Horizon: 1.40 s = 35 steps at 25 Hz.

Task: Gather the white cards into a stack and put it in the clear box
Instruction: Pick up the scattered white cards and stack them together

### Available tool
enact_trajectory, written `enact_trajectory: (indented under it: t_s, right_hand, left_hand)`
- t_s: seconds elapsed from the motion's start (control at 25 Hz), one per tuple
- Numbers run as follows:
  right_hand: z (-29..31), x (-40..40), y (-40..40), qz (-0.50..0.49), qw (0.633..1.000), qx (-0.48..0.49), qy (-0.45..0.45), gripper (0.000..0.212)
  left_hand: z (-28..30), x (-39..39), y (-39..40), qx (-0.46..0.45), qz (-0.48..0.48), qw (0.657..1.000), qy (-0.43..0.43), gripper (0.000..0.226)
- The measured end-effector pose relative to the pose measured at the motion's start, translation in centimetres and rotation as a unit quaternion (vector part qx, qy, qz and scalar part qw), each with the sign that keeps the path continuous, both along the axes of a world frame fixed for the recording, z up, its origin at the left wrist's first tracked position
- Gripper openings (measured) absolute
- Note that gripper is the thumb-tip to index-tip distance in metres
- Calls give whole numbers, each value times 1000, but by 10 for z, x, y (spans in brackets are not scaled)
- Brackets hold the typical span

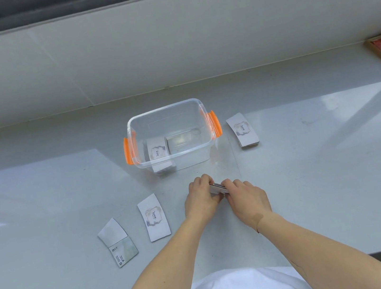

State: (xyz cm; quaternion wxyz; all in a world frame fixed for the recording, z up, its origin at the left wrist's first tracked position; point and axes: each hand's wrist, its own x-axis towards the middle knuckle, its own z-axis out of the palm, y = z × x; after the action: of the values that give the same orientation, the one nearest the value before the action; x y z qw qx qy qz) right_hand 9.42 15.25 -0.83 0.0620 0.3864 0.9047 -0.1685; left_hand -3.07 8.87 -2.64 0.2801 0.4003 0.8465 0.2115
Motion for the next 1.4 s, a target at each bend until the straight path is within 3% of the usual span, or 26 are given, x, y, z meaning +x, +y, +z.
enact_trajectory:
  t_s: [0.36, 0.64, 0.92, 1.0, 1.16, 1.28, 1.4]
  right_hand:
    - [-2, 0, 0, -6, 1000, 3, -3, 22]
    - [-4, 0, 0, 0, 1000, 6, -8, 23]
    - [-5, 0, 0, -4, 1000, 5, -8, 21]
    - [-5, 0, 1, -5, 1000, 4, -8, 21]
    - [-4, 1, 0, -5, 1000, 0, -5, 22]
    - [-2, 2, 1, -6, 1000, -21, 7, 29]
    - [0, 3, 2, -7, 999, -44, 1, 47]
  left_hand:
    - [6, -72, -50, -84, -62, 985, 139, 66]
    - [19, -127, -109, -200, -74, 969, 124, 99]
    - [18, -128, -113, -210, -63, 965, 141, 111]
    - [18, -129, -110, -200, -55, 968, 142, 103]
    - [24, -129, -104, -139, -36, 977, 156, 60]
    - [34, -123, -95, -23, 71, 997, -13, 36]
    - [45, -112, -81, 71, 142, 971, -179, 31]
